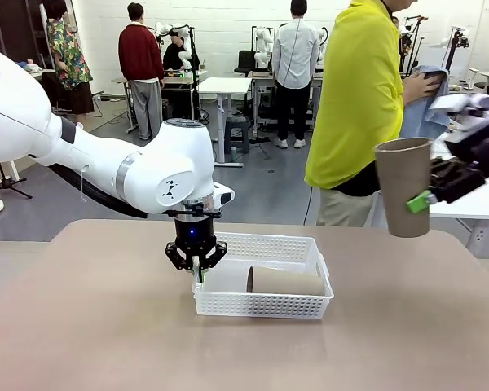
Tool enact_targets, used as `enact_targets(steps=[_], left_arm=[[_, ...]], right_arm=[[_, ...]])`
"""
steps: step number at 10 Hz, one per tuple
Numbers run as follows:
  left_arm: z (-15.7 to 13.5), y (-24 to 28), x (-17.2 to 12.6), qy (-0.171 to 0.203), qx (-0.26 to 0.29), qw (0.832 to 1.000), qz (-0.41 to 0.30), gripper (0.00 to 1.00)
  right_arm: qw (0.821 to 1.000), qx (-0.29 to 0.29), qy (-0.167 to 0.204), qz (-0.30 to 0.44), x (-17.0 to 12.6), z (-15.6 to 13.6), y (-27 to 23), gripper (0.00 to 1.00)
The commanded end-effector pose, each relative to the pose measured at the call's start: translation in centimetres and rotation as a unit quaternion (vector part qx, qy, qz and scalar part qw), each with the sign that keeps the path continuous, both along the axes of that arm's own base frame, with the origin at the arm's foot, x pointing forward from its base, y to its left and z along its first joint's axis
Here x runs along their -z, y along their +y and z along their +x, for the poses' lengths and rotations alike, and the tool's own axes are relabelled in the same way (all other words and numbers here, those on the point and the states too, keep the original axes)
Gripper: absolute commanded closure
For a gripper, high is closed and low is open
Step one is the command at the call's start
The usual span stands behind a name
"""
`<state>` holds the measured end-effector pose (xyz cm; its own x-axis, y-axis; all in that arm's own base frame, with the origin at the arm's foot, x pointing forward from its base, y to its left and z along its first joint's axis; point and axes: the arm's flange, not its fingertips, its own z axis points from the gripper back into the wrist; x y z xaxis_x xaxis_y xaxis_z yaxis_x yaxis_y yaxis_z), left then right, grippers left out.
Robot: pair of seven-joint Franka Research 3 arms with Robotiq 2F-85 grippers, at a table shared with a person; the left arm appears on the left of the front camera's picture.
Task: Clean and organize the cups into the basket.
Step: Pick up the Reusable plastic cup from the right side of the table and stack it inside the Organizing basket in the center of the table.
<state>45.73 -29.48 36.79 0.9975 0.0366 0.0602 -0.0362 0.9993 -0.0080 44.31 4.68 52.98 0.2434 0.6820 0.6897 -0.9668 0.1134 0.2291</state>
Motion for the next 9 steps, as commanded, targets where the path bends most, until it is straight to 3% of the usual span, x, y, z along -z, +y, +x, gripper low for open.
enact_targets(steps=[1, 2, 4, 7, 9], left_arm=[[0.0, -0.1, -0.3, -0.003, -0.001, 1.000, -0.002, 1.00], [0.0, -0.1, -0.3, -0.003, -0.001, 1.000, -0.002, 1.00], [0.0, -0.1, -0.3, -0.003, -0.001, 1.000, -0.002, 1.00], [0.0, -0.1, -0.3, -0.003, -0.001, 1.000, -0.002, 1.00], [0.0, -0.1, -0.3, -0.003, -0.001, 1.000, -0.002, 1.00]], right_arm=[[0.992, -0.024, 0.044, -0.120, -1.5, 3.8, 4.8, 0.17], [0.983, -0.025, 0.058, -0.170, -1.0, 5.1, 7.2, 0.17], [0.962, -0.036, 0.049, -0.266, 0.2, 7.1, 12.2, 0.17], [0.930, -0.063, -0.029, -0.361, 3.9, 8.0, 18.2, 0.17], [0.928, -0.090, -0.066, -0.356, 4.6, 7.4, 20.5, 0.17]])
